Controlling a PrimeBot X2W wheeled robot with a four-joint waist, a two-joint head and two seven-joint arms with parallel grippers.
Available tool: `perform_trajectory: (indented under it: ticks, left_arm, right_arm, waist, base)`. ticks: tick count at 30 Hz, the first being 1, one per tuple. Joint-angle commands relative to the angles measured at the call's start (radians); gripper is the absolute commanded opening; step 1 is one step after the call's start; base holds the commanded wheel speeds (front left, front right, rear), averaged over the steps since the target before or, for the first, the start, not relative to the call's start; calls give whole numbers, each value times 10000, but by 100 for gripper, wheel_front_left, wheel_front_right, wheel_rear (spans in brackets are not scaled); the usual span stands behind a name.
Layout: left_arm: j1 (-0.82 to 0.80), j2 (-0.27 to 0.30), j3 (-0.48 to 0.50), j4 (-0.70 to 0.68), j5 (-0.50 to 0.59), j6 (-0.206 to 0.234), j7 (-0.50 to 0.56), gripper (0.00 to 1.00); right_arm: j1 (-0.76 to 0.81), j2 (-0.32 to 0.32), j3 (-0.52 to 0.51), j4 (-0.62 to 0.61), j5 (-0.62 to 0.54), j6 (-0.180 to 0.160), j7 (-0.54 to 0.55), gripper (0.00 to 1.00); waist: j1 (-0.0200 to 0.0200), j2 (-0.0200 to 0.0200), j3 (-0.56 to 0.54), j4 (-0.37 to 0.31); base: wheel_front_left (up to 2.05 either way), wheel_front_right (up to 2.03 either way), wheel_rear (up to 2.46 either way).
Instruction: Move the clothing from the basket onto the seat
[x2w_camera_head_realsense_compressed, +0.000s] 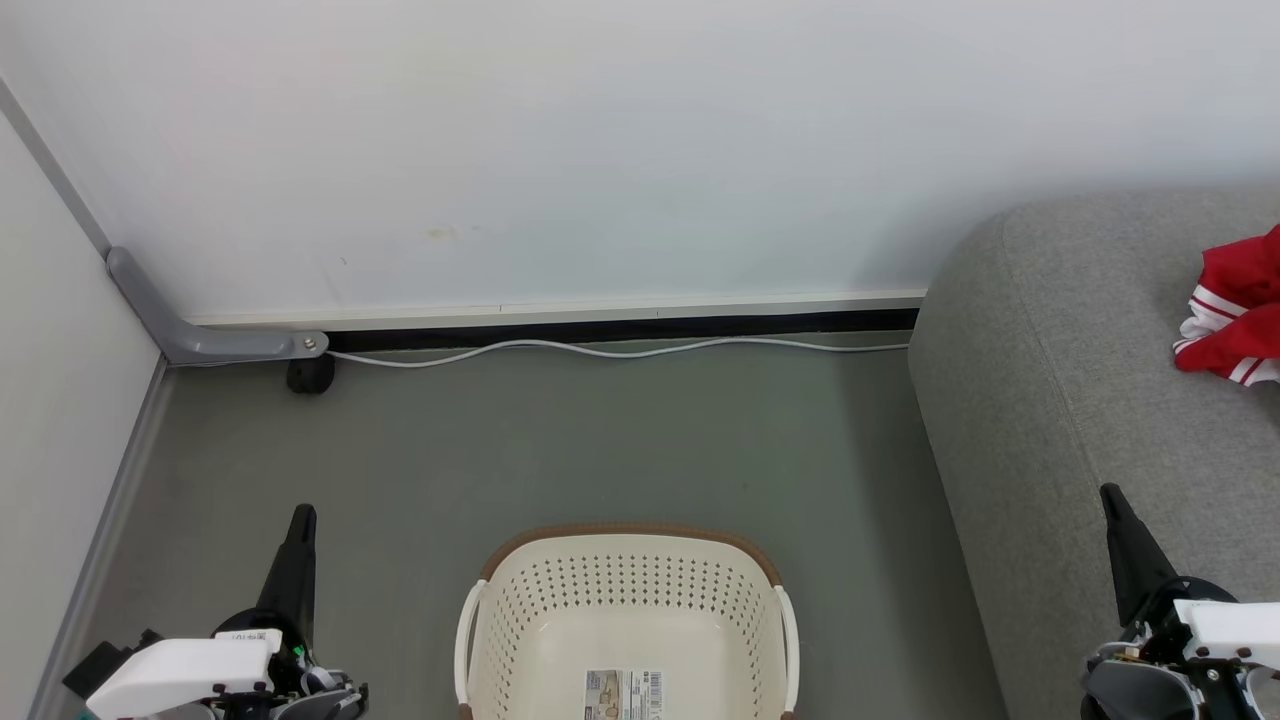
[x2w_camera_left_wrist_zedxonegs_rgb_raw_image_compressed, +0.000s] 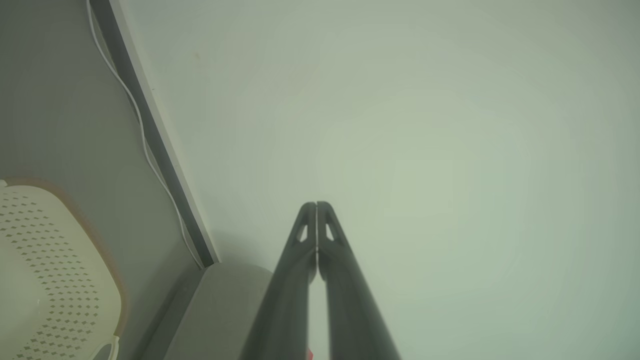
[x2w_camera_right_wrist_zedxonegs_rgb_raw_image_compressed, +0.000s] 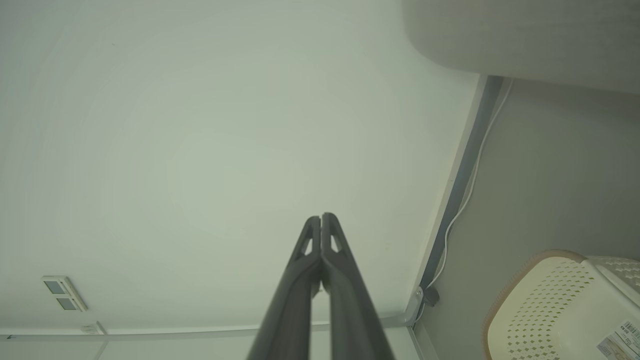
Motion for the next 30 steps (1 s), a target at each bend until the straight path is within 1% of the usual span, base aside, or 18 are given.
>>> perform_trajectory:
  ticks: [1,30]
  left_arm:
    - [-584,183,333,-294,-37,-81,76,0]
    - [-584,183,332,-295,-37,-81,75,0]
  right_arm:
    - [-214,-98,164,-320,108,44,84,0]
    - [-214,-98,162,-320,107,44,85,0]
  waist:
    - [-1,-1,0,0]
    - [-1,-1,0,0]
  base:
    - [0,0,0]
    - [0,0,0]
